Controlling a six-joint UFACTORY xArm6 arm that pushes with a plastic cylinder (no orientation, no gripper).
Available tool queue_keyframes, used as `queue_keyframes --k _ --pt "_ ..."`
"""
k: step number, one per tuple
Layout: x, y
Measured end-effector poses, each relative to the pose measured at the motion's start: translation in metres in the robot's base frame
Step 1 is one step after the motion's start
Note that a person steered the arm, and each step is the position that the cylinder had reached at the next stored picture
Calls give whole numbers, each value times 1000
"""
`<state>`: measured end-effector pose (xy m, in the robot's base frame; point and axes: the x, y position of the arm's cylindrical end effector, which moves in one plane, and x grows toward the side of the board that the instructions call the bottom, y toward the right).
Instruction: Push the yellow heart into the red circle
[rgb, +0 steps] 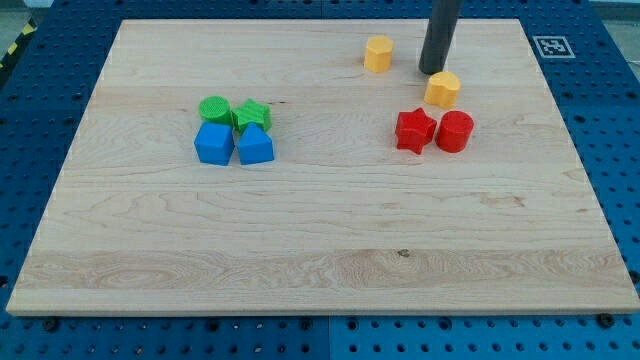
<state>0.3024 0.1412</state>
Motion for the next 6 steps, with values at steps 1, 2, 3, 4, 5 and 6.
queue_keyframes --k 1,2,3,4,5,6 --pt "39 4" --pt "55 6" --pt "55 6" --pt "58 6" --pt "58 6" --pt "27 6"
